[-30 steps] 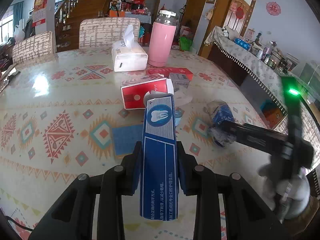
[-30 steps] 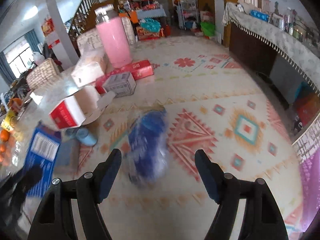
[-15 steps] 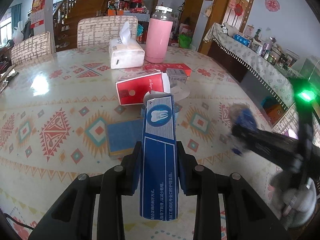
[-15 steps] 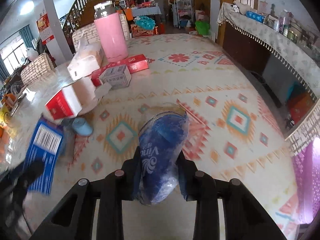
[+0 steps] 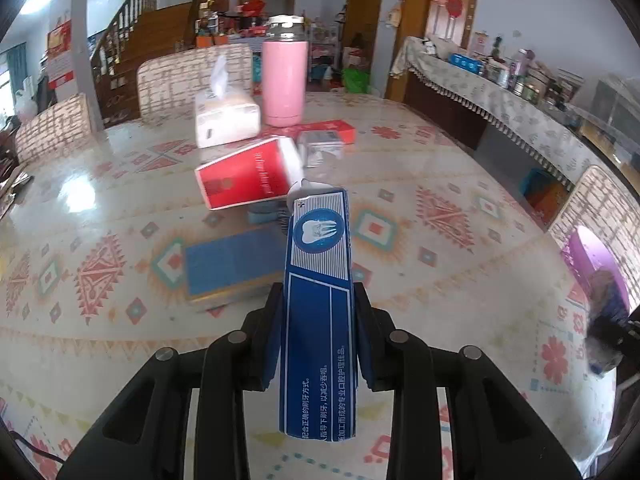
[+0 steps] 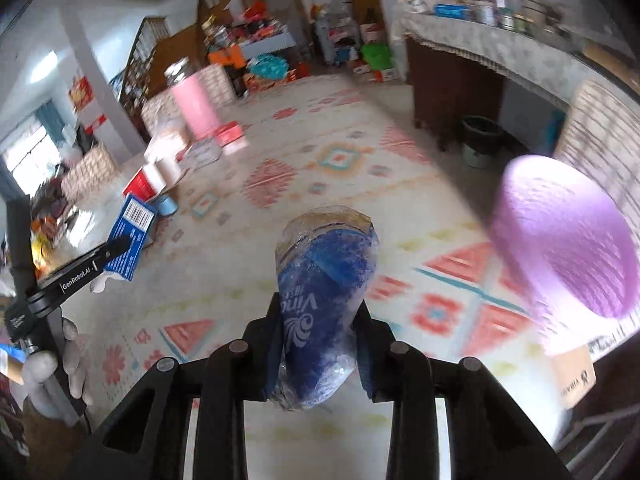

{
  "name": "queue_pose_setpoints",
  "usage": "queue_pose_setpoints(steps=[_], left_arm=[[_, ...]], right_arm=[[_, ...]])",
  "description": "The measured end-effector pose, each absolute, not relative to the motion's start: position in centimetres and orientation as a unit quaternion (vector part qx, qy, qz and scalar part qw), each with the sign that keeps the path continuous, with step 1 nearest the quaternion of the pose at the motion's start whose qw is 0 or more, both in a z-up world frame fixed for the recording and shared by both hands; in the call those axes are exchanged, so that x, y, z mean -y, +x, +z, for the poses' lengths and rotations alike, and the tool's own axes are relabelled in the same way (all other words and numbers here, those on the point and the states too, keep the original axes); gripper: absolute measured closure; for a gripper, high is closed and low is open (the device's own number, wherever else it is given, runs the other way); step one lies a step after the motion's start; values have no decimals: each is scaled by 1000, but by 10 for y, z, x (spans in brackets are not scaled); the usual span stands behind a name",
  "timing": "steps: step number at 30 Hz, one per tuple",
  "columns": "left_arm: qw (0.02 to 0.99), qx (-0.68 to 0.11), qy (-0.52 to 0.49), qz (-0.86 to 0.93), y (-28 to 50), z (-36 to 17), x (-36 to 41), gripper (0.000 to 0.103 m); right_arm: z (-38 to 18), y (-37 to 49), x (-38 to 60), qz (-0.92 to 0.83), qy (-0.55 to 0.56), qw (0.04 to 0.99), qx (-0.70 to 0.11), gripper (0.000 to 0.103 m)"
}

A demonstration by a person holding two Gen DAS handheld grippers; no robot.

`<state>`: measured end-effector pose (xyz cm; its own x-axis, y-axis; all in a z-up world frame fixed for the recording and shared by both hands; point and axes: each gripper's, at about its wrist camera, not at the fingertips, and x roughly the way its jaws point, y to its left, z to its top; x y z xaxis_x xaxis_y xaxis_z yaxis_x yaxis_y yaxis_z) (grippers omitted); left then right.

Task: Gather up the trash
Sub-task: 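Carry both items to the purple basket and open both tools over it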

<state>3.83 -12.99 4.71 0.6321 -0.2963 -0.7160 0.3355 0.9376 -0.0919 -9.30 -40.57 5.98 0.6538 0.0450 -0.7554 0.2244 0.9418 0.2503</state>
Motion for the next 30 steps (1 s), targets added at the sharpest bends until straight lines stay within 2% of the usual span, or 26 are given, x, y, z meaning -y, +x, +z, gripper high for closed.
queue_pose_setpoints(steps=[11, 18, 30], left_arm=[[900, -370, 70, -217, -11, 77, 186, 72], [877, -358, 111, -301, -40, 108, 281, 72], [821, -379, 130, -407, -52, 118, 447, 72]], right_arm=[[72, -169, 516, -120, 228, 899, -355, 69], [64, -195, 570, -135, 269, 894, -332, 69], [67, -200, 628, -153, 275, 894, -319, 69]])
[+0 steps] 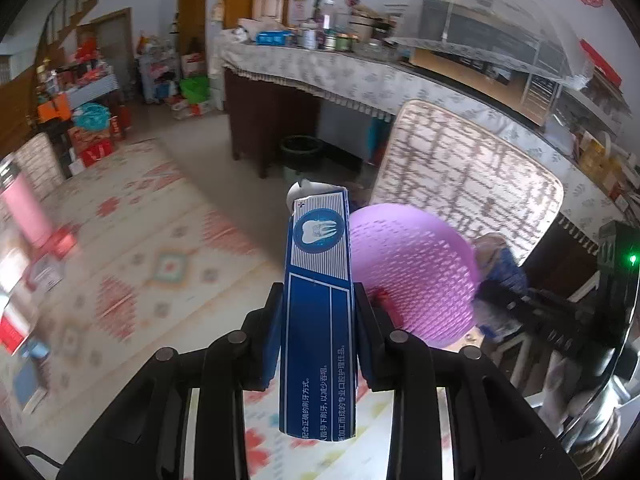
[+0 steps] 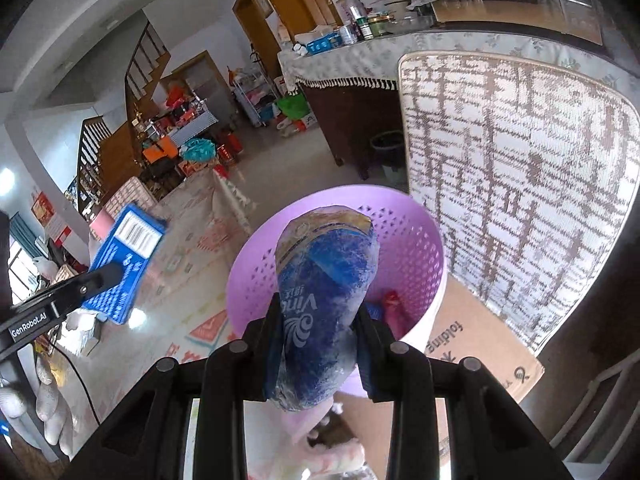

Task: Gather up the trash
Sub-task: 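Carry both items to the purple basket and open both tools over it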

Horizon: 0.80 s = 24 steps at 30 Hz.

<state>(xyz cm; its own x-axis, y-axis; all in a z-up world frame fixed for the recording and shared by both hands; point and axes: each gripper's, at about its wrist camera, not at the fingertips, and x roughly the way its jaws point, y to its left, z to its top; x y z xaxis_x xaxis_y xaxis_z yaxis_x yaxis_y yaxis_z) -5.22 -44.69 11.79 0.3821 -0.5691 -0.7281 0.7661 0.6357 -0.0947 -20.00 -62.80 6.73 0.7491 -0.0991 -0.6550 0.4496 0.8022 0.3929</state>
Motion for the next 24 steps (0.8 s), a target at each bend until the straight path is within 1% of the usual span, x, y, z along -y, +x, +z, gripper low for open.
queue_pose_setpoints(steps=[6, 8, 9, 10, 11, 12, 14, 15, 24], left_arm=[[807, -382, 148, -426, -55, 116, 499, 72], [804, -384, 155, -426, -54, 113, 511, 70], [802, -388, 161, -426, -54, 111, 516, 67], [799, -393, 166, -424, -53, 109, 520, 56], [798, -395, 166, -423, -52, 107, 522, 43], [799, -395, 163, -422, -52, 106, 522, 40], [799, -395, 157, -426, -53, 106, 516, 38], [796, -397, 155, -429, -55, 106, 513, 38], [814, -379, 167, -407, -80, 111, 455, 38]], right_arm=[[68, -185, 645, -161, 267, 895, -319, 68], [67, -178, 649, -167, 262, 895, -319, 67], [66, -175, 651, -171, 259, 895, -320, 66], [65, -172, 653, -175, 256, 895, -321, 65], [64, -169, 654, -179, 255, 894, -323, 60], [63, -168, 655, -179, 258, 892, -325, 52], [62, -170, 656, -178, 266, 891, -321, 43], [62, -171, 654, -179, 266, 892, -319, 42], [66, -170, 626, -159, 258, 896, -324, 41]])
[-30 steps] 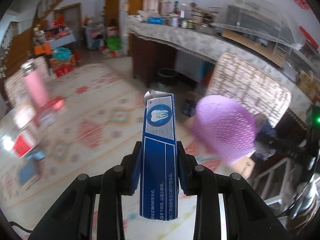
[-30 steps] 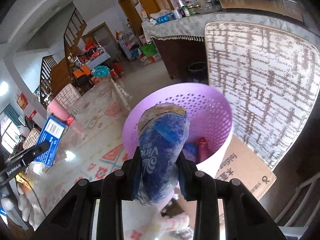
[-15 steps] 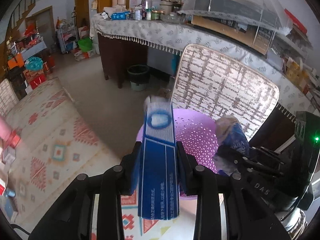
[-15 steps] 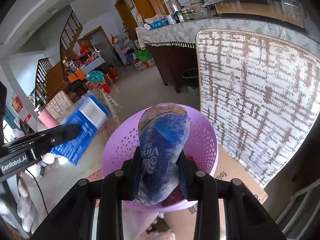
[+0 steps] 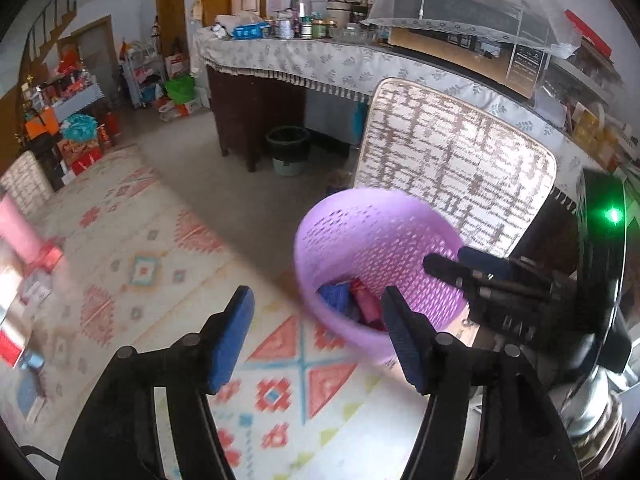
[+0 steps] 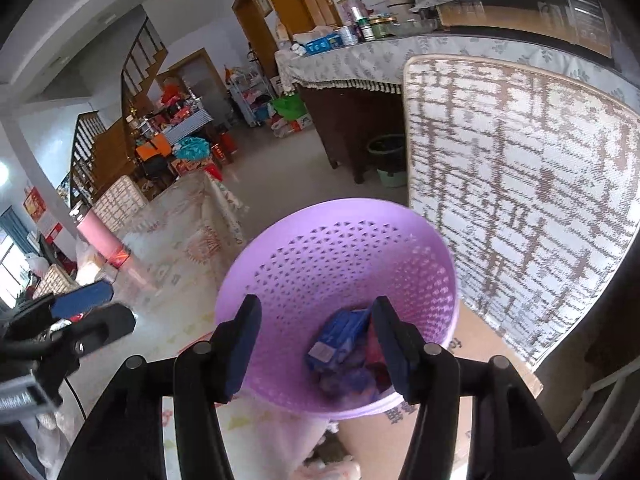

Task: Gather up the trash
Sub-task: 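Carry both items to the purple basket and open both tools over it, then move both empty tools back over the table toward the blue booklet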

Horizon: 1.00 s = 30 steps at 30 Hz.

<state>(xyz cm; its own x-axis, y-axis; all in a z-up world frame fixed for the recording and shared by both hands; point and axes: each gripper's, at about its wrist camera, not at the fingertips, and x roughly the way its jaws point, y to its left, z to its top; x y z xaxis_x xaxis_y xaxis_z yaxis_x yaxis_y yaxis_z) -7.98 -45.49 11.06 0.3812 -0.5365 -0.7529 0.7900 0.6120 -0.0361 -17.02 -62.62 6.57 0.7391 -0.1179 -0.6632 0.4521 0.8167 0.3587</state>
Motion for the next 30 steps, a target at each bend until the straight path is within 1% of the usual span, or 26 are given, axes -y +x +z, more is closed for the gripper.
queue_pose_setpoints(steps=[8, 12, 18, 19, 20, 22, 26, 30], left_arm=[[843, -384, 140, -350, -74, 112, 357, 38], [865, -385, 123, -298, -62, 111, 290, 38], [886, -402, 81, -215, -31, 100, 187, 37], [891, -401, 74, -200, -25, 98, 170, 36], [895, -399, 71, -185, -18, 97, 155, 30], [901, -399, 66, -156, 0, 92, 125, 24], [898, -415, 48, -140, 40, 82, 85, 24], [891, -430, 37, -139, 84, 73, 70, 24]], right_arm=[[74, -153, 563, -108, 238, 907, -331, 37], [72, -140, 523, -76, 230, 909, -338, 34], [58, -113, 461, -28, 219, 907, -358, 34], [55, -107, 450, -18, 220, 906, -362, 34], [53, -102, 440, -9, 221, 905, -365, 33], [47, -91, 422, 6, 221, 903, -369, 33], [35, -72, 392, 34, 220, 900, -376, 33], [23, -61, 377, 54, 225, 894, -383, 33]])
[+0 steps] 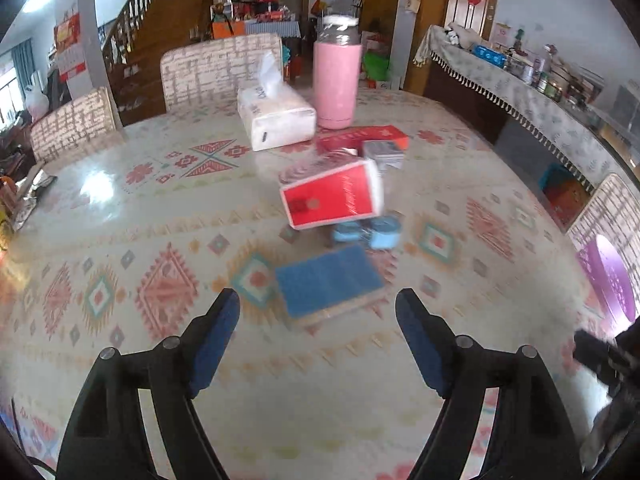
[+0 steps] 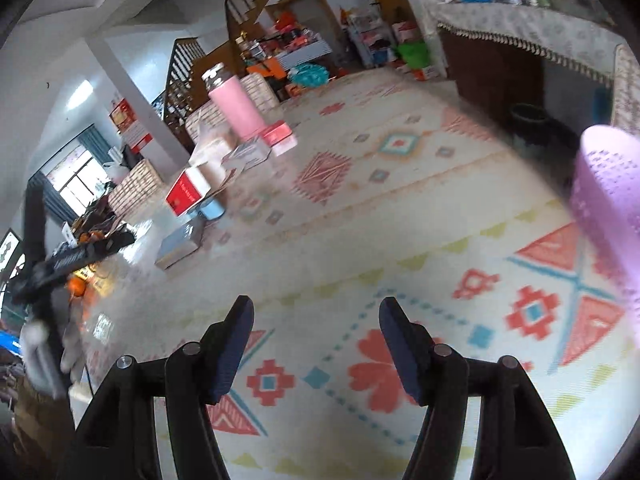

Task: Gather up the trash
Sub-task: 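Move both empty tools back over the table toward the blue booklet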

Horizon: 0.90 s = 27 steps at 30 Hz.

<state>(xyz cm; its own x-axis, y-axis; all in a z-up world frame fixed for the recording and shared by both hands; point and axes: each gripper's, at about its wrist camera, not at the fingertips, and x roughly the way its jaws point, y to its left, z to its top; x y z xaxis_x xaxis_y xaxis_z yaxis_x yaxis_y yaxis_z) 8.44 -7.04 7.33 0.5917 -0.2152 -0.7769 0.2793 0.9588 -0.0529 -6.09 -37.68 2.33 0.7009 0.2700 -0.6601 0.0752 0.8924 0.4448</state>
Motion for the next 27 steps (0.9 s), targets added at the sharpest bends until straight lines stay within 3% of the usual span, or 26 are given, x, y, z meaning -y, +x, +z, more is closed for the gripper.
queue_pose_setpoints(steps=[13, 22, 27], left_arm=[[850, -485, 0, -207, 160, 28, 74, 24], [814, -503, 10, -291, 116, 21, 94, 23], [831, -492, 61, -252, 100, 14, 118, 23]], right_arm=[[19, -56, 370, 73, 222, 895, -379, 30], [18, -56, 370, 75, 222, 893, -385, 28], [19, -58, 370, 73, 220, 895, -382, 28]])
